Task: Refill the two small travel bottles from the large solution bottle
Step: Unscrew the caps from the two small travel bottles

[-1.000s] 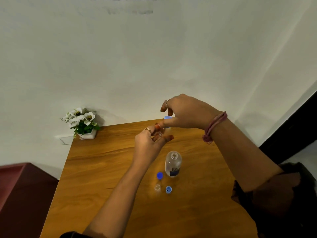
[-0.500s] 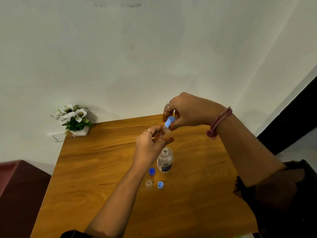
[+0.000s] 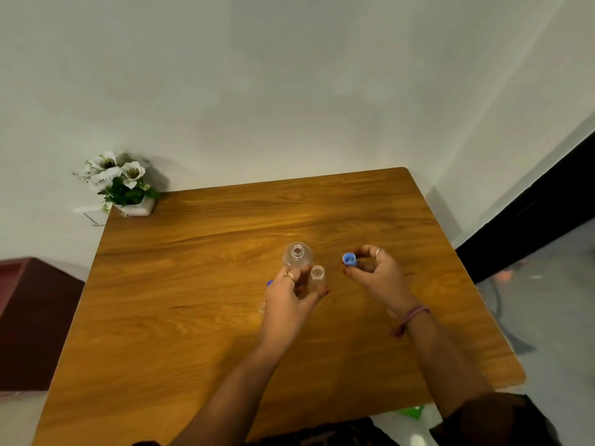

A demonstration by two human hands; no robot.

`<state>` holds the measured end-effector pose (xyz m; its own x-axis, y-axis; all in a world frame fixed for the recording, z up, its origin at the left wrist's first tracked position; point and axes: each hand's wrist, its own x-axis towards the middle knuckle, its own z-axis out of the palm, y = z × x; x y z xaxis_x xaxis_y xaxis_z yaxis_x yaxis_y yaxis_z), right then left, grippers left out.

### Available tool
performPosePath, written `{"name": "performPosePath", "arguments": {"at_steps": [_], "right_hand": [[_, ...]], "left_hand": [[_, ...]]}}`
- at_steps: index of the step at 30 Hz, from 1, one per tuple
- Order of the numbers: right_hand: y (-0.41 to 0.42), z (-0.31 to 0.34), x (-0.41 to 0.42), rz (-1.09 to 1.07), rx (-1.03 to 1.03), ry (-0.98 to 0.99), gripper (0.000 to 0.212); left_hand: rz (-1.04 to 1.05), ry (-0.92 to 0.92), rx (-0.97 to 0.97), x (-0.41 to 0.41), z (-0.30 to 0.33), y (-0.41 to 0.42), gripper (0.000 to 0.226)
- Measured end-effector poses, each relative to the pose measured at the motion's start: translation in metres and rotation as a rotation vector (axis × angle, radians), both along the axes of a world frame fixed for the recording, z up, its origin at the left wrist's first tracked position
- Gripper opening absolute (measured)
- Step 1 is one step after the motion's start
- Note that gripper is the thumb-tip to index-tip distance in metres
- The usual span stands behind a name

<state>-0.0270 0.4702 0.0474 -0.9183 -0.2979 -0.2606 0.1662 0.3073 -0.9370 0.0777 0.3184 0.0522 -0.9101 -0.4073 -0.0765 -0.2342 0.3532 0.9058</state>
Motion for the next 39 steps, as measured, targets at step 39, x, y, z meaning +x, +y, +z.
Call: {"name": "performPosePath", "arguments": {"at_steps": [39], "right_hand": [[0.020,-0.073,-0.023,0.386,0.333,0.041,0.042]], "left_hand": [[0.003,0.100,-0.331,0.036,-0.052,0.003,0.050]]}}
